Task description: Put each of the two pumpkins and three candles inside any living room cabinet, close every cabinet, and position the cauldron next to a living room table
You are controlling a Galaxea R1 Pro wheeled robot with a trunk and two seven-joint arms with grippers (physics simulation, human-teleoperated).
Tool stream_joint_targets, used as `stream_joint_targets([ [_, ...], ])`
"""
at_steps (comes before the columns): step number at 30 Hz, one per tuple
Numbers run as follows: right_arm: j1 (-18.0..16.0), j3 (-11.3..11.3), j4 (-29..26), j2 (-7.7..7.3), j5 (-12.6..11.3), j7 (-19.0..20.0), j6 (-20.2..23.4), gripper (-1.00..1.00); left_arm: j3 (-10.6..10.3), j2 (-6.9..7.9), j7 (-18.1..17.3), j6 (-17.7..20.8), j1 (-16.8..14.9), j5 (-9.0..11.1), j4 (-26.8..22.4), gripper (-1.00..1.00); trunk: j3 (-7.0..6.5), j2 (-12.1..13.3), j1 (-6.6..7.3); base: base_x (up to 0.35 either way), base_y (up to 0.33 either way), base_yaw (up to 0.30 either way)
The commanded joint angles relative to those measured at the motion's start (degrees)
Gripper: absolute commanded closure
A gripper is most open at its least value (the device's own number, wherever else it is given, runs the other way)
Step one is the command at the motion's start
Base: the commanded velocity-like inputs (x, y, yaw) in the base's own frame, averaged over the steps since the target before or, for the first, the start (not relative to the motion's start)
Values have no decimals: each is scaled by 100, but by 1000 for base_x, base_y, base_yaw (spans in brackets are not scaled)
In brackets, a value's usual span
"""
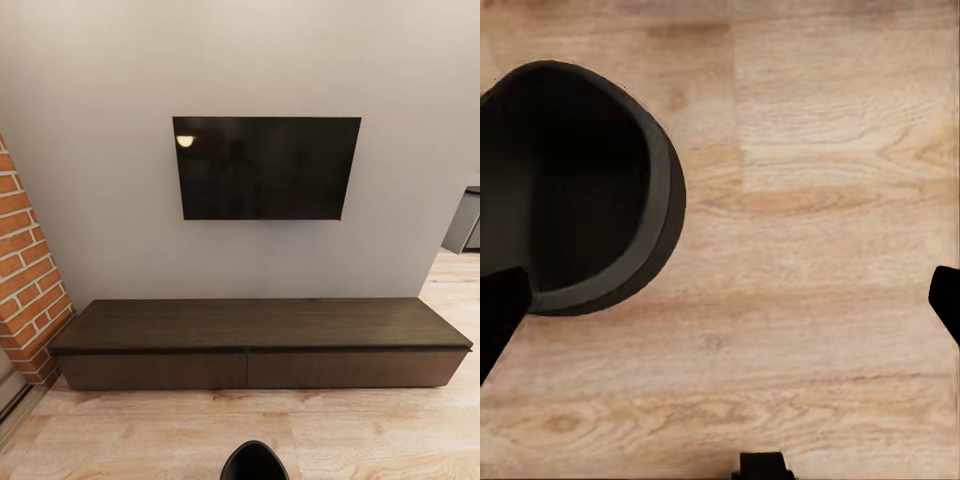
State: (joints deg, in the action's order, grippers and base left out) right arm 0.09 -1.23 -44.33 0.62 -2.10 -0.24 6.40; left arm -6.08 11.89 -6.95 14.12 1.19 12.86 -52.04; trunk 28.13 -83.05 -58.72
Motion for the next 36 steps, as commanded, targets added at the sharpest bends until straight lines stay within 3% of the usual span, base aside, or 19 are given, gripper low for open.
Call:
stream_joint_targets([
  [1,11,-43,-500,8,-18,-6,415,-100,-5,3,14,311,9,94,-357,-100,5,-3,-1,0,0,0],
  [6,23,-102,-1865,8,-5,-12,1424,-100,91,-1,42,1459,19,250,-1750,-100,5,-3,-1,0,0,0],
  [8,25,-120,-2576,2,-8,-12,1977,-100,274,-17,54,2104,19,293,-2546,-100,5,-3,-1,0,0,0],
  [10,26,-126,-3041,13,-9,-12,2381,-100,413,-27,58,2584,-15,314,-2975,-100,5,-3,-1,0,0,0],
  [13,26,-133,-3527,25,-5,-11,2962,-100,566,-34,59,3231,-104,332,-3315,-100,5,-3,-1,0,0,0],
  [17,26,-131,-3736,20,4,-22,3452,-100,629,-65,67,3570,-469,353,-3394,-100,5,-3,-1,0,0,0],
  [19,5,-126,-3746,18,20,-37,3603,-100,640,-186,75,3651,-773,363,-3241,-100,5,-3,-1,0,0,0],
  [22,-384,-65,-3226,20,69,-241,3695,-100,620,-520,149,3671,-1252,295,-2476,-100,5,-3,-1,0,0,0],
  [25,-1054,231,-2199,159,55,-825,3686,-100,589,-880,420,3629,-1754,204,-1405,-100,5,-3,-1,0,0,0],
  [28,-1662,456,-1218,333,3,-1097,3641,-100,479,-1335,662,3581,-2239,7,-390,-100,5,-3,-1,0,0,0],
  [32,-2099,506,-702,435,-193,-1151,3538,-100,448,-1513,755,3492,-2490,-92,89,-100,5,-3,-1,0,0,0],
  [36,-2387,526,-182,474,-503,-1169,3469,-100,437,-1569,789,3153,-2578,-98,506,-100,5,-3,-1,0,0,0],
])
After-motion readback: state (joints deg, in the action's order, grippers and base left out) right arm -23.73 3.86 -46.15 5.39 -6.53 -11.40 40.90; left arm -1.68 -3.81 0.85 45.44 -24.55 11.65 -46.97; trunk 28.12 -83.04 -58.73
